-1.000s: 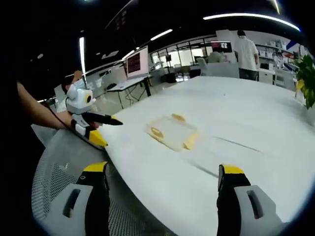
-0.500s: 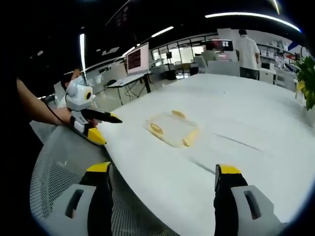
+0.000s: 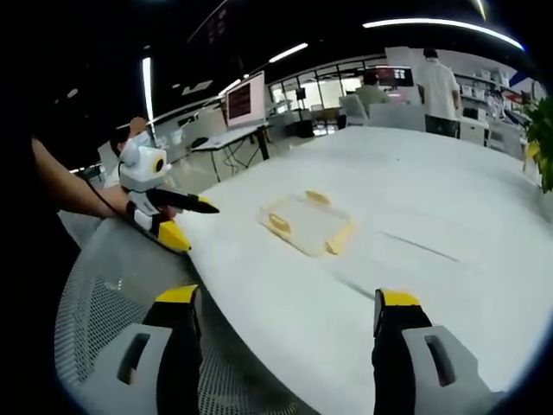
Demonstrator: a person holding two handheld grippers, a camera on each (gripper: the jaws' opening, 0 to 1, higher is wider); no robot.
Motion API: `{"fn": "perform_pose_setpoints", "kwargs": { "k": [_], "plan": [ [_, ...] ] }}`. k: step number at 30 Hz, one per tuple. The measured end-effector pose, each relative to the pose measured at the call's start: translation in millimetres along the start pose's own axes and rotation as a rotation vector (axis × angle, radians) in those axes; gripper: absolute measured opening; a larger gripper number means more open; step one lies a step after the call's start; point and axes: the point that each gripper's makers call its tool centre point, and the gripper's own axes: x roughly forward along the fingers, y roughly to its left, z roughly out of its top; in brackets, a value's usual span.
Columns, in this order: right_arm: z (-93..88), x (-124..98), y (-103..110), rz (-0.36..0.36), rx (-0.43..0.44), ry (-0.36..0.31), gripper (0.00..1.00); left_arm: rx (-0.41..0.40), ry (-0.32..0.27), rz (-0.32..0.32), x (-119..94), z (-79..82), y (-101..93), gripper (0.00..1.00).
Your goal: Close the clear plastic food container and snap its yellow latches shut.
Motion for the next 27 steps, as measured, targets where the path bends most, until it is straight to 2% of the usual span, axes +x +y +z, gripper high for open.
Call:
{"fn": "perform_pose_setpoints", "kwargs": {
  "k": [4,6,9,12,24,27],
  "plan": [
    [-1.2,-1,-3,-0.005,0.012,0.003,0.78,0.004,-0.008,-0.006,0,2.8,-1.7,0.83],
    [-1.8,-1,-2,0.001,0.006,0.005,0.77,0.023,-0.045,-0.014,-4,11.0,-4.5,0.78],
    [0.8,-2,-3,-0.005,0.007,-0.006,0.73,0.007,-0.035,-0.016,-3,8.4,-3.3,0.78],
    [6.0,-3,-4,-0.009,0.019,-0.028,0.75,0.013,-0.039,-0.014,-3,10.3,-2.6,0.79],
    [8.8,-4,-2,-0.009,-0.012,-0.038,0.70,0.017,-0.043,0.000,-4,10.8,0.0,0.78],
    [9.7,-3,0,0.000,-0.010,-0.040,0.72,0.003,-0.043,0.002,-4,10.6,1.8,0.78]
  ]
}}
